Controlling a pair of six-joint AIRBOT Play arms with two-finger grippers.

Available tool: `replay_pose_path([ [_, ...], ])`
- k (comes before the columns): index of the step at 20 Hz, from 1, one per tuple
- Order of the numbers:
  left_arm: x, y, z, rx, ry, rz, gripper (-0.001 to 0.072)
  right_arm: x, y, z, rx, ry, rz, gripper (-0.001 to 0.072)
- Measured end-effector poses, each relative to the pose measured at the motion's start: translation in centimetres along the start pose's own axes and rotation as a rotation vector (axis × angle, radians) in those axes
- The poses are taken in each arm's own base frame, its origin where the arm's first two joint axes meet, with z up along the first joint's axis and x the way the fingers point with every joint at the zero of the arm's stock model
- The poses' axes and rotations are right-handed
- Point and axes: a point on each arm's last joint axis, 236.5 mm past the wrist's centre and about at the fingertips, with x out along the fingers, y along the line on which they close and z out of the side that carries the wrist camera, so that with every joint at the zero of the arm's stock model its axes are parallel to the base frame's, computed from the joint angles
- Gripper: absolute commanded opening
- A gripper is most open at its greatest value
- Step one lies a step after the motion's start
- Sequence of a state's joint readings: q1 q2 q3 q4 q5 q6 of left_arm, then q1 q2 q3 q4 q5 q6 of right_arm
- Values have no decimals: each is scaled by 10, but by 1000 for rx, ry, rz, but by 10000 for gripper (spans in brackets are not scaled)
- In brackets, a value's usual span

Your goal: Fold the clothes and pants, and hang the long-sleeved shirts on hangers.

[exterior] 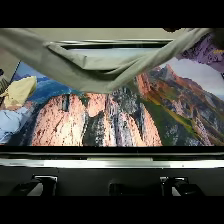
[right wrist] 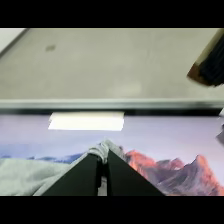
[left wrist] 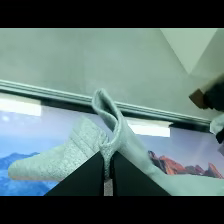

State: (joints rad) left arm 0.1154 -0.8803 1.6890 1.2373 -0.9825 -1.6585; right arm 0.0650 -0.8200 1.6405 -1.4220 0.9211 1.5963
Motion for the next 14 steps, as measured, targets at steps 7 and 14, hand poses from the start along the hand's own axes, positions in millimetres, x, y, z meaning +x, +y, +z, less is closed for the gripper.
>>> replay_pose_path([
  [7, -66, 23, 16, -45, -86, 170, 17, -46, -32, 34, 58, -131, -154, 35],
  [14, 98, 105, -103, -136, 303, 290, 18, 142, -64, -127, 209, 336, -209, 35],
])
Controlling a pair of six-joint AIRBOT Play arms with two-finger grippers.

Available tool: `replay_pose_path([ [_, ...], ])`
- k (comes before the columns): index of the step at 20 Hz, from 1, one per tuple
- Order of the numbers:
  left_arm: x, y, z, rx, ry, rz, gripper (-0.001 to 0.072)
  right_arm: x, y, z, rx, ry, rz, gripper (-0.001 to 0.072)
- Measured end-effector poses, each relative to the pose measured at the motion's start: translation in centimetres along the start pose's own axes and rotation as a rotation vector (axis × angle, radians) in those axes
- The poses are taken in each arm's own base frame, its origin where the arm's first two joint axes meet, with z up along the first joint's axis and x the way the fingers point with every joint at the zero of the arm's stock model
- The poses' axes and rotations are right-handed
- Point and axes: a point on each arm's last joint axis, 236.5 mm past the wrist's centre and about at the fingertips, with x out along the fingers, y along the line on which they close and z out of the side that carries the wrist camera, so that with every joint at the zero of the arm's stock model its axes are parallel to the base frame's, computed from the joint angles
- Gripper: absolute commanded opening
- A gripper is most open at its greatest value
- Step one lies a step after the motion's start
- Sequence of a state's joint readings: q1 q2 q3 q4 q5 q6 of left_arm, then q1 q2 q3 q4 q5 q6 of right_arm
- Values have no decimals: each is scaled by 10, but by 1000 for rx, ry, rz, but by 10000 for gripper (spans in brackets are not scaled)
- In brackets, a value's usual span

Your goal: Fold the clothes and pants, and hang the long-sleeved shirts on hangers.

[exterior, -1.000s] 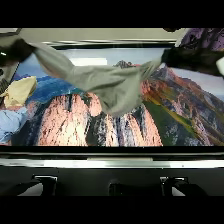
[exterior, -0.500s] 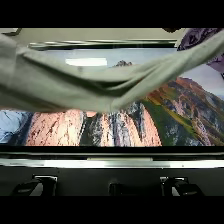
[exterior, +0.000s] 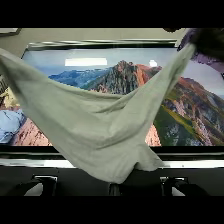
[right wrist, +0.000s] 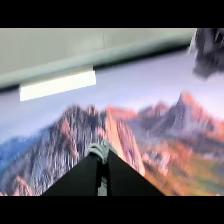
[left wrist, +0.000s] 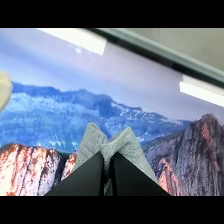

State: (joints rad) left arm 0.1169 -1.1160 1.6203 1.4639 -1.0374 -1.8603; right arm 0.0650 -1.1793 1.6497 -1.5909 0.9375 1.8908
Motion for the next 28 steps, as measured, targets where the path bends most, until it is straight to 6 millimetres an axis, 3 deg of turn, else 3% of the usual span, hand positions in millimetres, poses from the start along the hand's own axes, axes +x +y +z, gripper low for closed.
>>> replay_pose_path([
  [2, 78, 8, -26, -17, 96, -3, 18, 69, -10, -53, 23, 168, -31, 35],
  [4, 144, 16, -57, -60, 167, -15, 19, 121, -18, -102, 50, 300, -51, 35],
  [6, 195, 23, -89, -113, 229, -24, 20, 157, -25, -146, 77, 406, -65, 35],
  [8, 232, 28, -124, -152, 294, -25, 26, 178, -28, -177, 104, 475, -66, 35],
  [9, 243, 30, -138, -162, 321, -24, 94, 184, -28, -187, 116, 498, -65, 35],
  [11, 254, 30, -155, -184, 361, -27, 464, 190, -27, -199, 138, 529, -61, 35],
  [12, 254, 30, -159, -192, 378, -28, 511, 190, -27, -205, 144, 549, -62, 36],
  [15, 232, 37, -145, -188, 405, -32, 511, 182, -26, -216, 152, 608, -66, 36],
  [18, 179, 50, -118, -185, 415, -22, 511, 167, -25, -220, 116, 654, -60, 36],
  [20, 138, 56, -124, -185, 457, -5, 511, 157, -24, -220, 81, 680, -50, 36],
  [23, 80, 56, -183, -232, 577, 7, 512, 144, -24, -222, 34, 717, -40, 36],
  [25, 46, 36, -247, -307, 681, -46, 511, 139, -24, -225, 19, 741, -39, 36],
  [28, 9, -1, -337, -428, 804, -143, 511, 133, -24, -229, 8, 767, -37, 36],
])
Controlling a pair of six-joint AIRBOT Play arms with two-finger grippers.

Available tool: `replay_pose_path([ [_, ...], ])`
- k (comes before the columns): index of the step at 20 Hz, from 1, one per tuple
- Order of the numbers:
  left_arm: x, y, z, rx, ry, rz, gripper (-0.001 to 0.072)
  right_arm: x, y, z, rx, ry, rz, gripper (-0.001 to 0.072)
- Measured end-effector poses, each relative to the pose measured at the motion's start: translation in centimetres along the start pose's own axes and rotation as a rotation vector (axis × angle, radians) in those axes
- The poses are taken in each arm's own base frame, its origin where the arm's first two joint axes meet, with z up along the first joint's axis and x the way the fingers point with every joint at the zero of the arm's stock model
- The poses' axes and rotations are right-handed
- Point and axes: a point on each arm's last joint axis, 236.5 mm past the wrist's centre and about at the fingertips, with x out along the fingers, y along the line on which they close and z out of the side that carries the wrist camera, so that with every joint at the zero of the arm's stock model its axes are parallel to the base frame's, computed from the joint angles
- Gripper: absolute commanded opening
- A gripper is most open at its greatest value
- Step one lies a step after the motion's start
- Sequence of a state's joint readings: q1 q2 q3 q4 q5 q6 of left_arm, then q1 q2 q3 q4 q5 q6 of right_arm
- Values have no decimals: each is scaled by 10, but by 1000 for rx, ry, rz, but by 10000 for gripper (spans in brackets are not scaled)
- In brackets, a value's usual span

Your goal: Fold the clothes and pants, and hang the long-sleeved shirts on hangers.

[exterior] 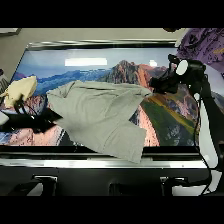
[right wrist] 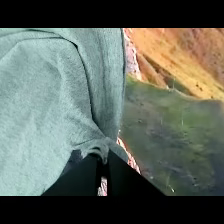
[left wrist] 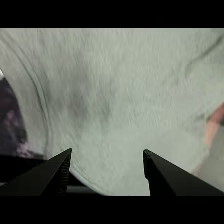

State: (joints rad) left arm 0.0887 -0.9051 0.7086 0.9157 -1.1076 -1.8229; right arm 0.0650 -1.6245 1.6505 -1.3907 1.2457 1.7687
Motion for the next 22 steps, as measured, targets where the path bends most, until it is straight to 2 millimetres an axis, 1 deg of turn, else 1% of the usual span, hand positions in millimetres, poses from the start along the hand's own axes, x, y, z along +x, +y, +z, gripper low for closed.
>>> replay_pose_path([
  [2, 27, 4, -50, -48, 74, -39, 512, 0, -1, -4, -4, 15, -3, 36],
  [4, 49, 7, -86, -70, 124, -54, 511, -1, -1, -6, -5, 25, -5, 36],
  [7, 70, 10, -116, -90, 157, -51, 511, -1, -1, -7, -7, 30, -6, 36],
  [9, 81, 14, -130, -102, 184, -30, 511, -1, -2, -9, -7, 36, -7, 36],
  [11, 90, 19, -138, -111, 198, -11, 511, -1, -2, -9, -6, 36, -7, 36],
  [13, 97, 21, -139, -116, 192, -1, 510, -1, -2, -9, -4, 37, -8, 36],
  [16, 106, 25, -137, -132, 177, 11, 508, -1, -2, -9, -4, 39, -8, 36],
  [20, 117, 25, -126, -145, 143, 20, 506, -1, -2, -9, -3, 39, -8, 36],
  [21, 120, 24, -124, -142, 142, 25, 495, -1, -2, -9, -3, 39, -8, 36],
  [22, 122, 23, -121, -138, 139, 27, 421, -1, -2, -9, -2, 38, -8, 36],
])
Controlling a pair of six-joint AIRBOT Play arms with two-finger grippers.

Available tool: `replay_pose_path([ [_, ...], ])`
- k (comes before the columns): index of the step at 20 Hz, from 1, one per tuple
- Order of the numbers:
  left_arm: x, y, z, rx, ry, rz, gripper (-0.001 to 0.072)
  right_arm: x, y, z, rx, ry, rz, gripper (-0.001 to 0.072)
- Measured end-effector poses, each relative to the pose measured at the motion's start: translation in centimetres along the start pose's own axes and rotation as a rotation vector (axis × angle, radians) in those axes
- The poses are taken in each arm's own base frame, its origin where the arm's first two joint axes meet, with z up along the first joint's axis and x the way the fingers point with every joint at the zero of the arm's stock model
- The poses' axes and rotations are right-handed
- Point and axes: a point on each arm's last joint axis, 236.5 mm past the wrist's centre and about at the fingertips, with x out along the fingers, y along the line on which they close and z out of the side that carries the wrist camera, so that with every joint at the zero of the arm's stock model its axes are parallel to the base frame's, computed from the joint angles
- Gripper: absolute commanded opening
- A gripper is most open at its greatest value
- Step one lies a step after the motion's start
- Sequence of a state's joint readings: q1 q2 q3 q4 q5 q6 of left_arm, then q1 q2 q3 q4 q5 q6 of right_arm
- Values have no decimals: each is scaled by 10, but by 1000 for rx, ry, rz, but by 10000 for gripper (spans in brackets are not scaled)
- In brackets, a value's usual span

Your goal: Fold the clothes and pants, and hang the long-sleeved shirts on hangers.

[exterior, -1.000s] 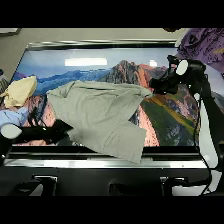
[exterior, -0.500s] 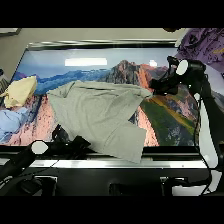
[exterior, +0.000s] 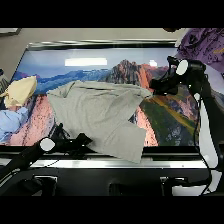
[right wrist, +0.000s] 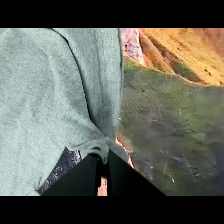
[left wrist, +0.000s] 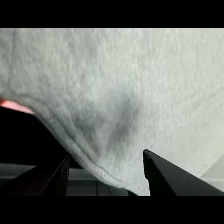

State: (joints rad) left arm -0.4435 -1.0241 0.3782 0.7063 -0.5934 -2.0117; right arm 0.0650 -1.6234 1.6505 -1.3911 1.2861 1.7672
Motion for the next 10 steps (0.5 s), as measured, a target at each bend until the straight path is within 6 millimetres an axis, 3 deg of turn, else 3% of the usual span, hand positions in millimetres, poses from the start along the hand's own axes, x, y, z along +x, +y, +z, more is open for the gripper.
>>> replay_pose_path([
  [1, 3, -2, 3, 5, -1, 4, 296, 0, 0, 0, 3, 0, 0, 36],
  [2, 6, -4, 5, 11, -1, 9, 223, 0, 0, 0, 2, 0, 0, 36],
  [3, 8, -8, 8, 20, -3, 10, 79, 0, 0, 0, 3, 1, 0, 36],
  [4, 10, -11, 10, 31, -2, 10, 22, 0, 0, -1, 3, 2, 0, 36],
  [7, 8, -33, 20, 91, -15, -18, 19, -1, 0, -2, 5, 7, -1, 35],
  [10, -11, -79, 43, 198, -59, -89, 18, -14, 5, 11, -1, -62, 15, 34],
])
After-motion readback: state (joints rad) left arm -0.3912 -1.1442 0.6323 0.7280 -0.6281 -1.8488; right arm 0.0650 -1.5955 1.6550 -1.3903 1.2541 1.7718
